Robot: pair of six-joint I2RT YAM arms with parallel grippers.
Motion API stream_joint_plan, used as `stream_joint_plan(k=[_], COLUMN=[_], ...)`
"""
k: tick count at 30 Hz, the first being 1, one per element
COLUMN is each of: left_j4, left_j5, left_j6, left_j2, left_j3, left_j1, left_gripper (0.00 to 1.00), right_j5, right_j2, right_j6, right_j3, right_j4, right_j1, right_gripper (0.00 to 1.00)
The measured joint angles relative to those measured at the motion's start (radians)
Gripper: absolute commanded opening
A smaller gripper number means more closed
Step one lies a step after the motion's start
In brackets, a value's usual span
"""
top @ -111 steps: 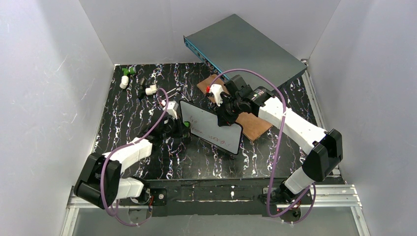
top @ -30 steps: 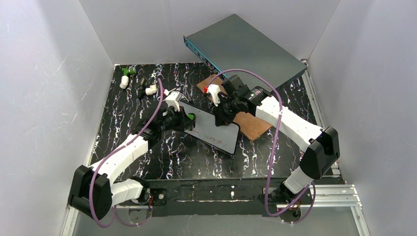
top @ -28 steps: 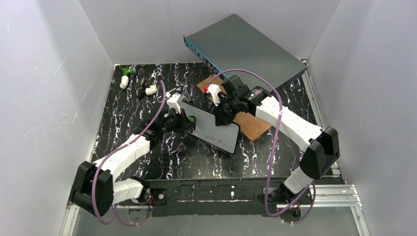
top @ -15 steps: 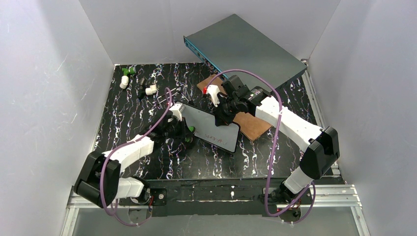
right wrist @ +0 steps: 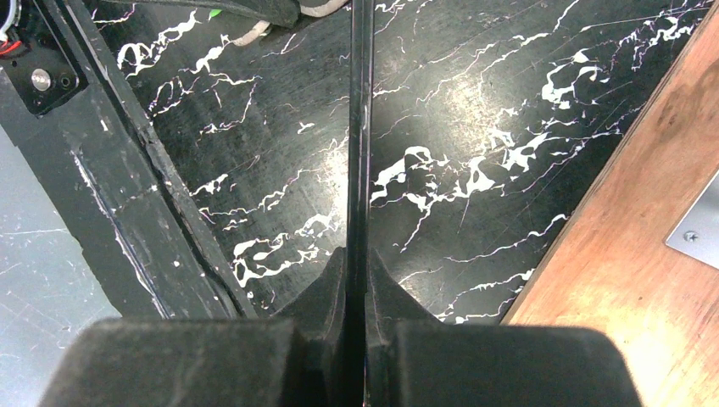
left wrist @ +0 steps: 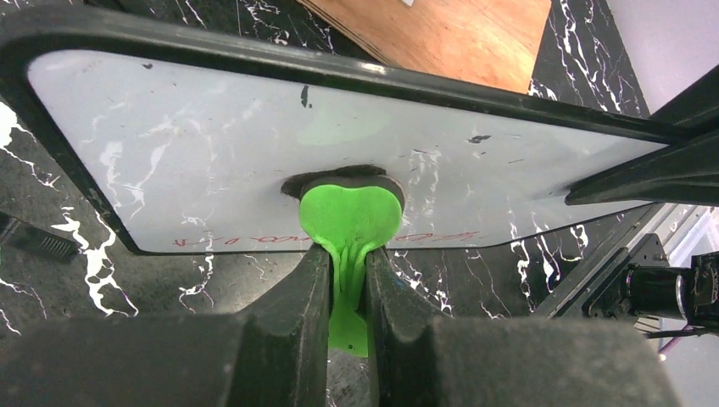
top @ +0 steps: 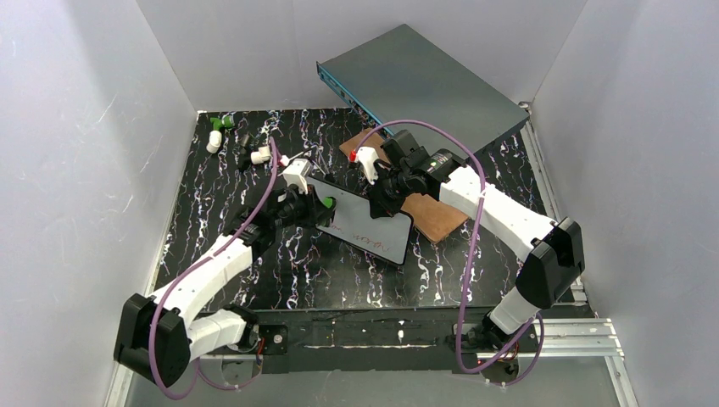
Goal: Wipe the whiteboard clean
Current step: Erase the whiteboard using the whiteboard.
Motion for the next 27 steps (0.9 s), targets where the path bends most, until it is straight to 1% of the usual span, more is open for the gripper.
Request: stream_joint_plan(k=[2,7,10,14,21,27], left_j4=[0.011,0.105,0.143,0.149,0.103,0.014], left_j5=[0.001,0.01,0.015,0.015,0.006,0.0], left_j6=[-0.001,-0.014,-0.024,-0.027,-0.019,-0.002], left_j2=[0.012,0.057,0.111,0.146,0.097,0.005], left_j3=[-0.004,-0.073,-0.114,-0.134,-0.128,-0.065], left_j1=[0.0,-0.003,-0.004,-0.004,-0.004,-0.004], left_gripper=[0.0,0.0,0.0,0.0,0.0,0.0], right_j5=[0.0,0.001,0.005,0.004,-0.001,-0.014], right_j2=[0.0,0.0,0.001,0.001,0.002,0.005], right_j6=[0.002,0.005,0.0,-0.012,-0.026,-0.025], right_j3=[0.0,0.0,0.0,0.0,0.0,0.0], right_j4=[0.0,0.0,0.001,0.001,0.001,0.0], right_j1=[0.0,0.0,0.0,0.0,0.001,0.005], right_gripper=[0.01,0.01,0.01,0.01,0.01,0.01])
